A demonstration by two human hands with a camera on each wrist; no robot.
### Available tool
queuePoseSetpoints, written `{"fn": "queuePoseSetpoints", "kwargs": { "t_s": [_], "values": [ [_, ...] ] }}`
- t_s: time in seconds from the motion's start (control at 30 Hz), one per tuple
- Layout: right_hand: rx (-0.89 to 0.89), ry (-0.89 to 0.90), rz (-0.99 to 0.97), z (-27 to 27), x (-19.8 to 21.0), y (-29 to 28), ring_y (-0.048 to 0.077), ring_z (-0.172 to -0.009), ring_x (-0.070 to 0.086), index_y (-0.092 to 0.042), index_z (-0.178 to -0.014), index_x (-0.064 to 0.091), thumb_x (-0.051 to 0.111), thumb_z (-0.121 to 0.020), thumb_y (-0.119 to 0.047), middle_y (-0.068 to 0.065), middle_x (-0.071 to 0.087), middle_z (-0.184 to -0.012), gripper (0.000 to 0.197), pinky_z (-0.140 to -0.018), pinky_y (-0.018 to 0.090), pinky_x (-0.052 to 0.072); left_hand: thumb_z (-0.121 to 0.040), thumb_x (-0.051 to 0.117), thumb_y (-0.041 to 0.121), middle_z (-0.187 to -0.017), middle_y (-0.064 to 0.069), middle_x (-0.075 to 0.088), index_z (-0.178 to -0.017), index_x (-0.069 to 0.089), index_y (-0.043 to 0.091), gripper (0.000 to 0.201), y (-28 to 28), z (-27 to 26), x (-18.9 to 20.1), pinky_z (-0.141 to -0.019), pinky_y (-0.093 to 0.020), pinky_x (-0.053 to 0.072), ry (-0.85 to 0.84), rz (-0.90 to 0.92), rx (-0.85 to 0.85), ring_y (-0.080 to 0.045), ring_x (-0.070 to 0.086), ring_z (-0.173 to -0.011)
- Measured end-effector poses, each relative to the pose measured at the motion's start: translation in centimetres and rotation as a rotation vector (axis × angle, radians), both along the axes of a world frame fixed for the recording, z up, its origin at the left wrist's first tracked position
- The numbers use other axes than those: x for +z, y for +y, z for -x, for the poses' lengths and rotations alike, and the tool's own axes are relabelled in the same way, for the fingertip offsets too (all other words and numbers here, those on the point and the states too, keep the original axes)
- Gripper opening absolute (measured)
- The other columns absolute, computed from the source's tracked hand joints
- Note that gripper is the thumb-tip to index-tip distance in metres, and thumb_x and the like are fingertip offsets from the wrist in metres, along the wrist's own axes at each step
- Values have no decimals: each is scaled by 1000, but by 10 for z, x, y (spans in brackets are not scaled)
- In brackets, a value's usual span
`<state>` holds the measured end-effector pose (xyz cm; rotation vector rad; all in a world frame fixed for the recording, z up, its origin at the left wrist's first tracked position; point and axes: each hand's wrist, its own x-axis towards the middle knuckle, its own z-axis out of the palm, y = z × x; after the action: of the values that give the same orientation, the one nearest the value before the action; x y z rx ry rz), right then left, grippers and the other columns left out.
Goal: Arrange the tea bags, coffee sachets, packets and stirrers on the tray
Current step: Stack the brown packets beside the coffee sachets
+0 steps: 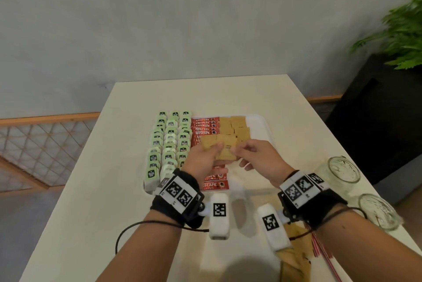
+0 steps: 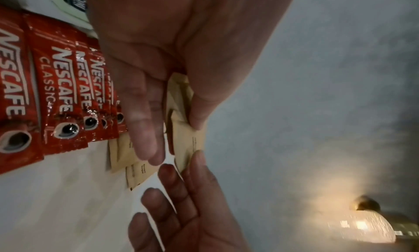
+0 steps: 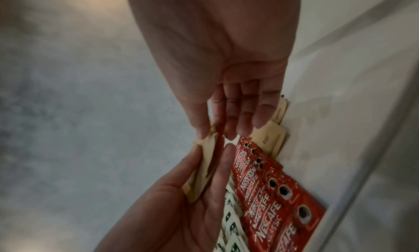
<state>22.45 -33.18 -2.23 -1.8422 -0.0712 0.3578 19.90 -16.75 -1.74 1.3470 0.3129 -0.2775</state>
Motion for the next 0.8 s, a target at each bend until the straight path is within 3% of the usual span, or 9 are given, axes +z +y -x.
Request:
{"fn": "queuePoseSetpoints", "kwargs": {
  "t_s": [0.1,0.23,0.37,0.5,0.6,0.63,0.73,0.8],
  "values": [
    [-25,-33,-4,4,10,-8,12,-64,61,-12,-87,63,68,-89,-18,4,67,-82,8,-60,23,49,-101,52,26,-104,-1,74,-117,63,23,20,-5,6,9,-72,-34,61,-58,-160,-101,-18,73,-87],
    [-52,-57,20,5,22,-22,17,-64,61,-11,-87,55,57,-94,-12,4,67,-88,8,-59,27,48,-99,54,19,-88,-2,68,-110,64,16,15,2,9,17,-52,-21,51,-171,-378,-46,-12,61,-65],
    [92,-138,228,10,31,-35,13,-76,57,-17,-99,66,47,-97,-14,1,64,-91,19,-61,25,48,-95,59,15,-88,-5,65,-104,63,17,10,5,13,26,-50,-19,50,-236,-435,-39,-11,57,-61],
    [203,-294,333,16,44,-41,6,-63,55,-25,-99,69,70,-87,-14,4,63,-74,16,-67,21,47,-89,70,21,-76,1,67,-99,60,24,14,1,18,33,-54,-29,53,-331,-605,-209,-13,57,-54],
    [229,-321,312,17,55,-41,0,-60,59,-23,-101,66,81,-77,-14,3,71,-74,30,-63,13,45,-83,77,28,-59,7,64,-115,60,13,39,0,20,36,-49,-26,50,-321,-702,-349,-9,56,-45],
    [243,-323,304,16,58,-40,0,-60,60,-23,-102,66,83,-75,-14,3,72,-74,33,-62,12,46,-83,76,29,-59,7,65,-114,62,13,38,-1,20,38,-49,-25,50,-321,-735,-375,-9,56,-45],
    [263,-334,278,14,63,-36,2,-60,61,-20,-101,67,85,-72,-13,2,73,-70,36,-63,10,47,-85,73,27,-66,3,67,-89,68,13,16,-6,22,33,-58,-32,55,-308,-682,-386,-11,58,-49],
    [236,-332,250,11,61,-34,2,-62,63,-18,-103,67,85,-72,-15,1,74,-71,36,-66,11,47,-85,72,25,-65,1,66,-82,68,12,14,-9,22,26,-59,-35,54,-274,-602,-346,-17,59,-53]
  ]
}}
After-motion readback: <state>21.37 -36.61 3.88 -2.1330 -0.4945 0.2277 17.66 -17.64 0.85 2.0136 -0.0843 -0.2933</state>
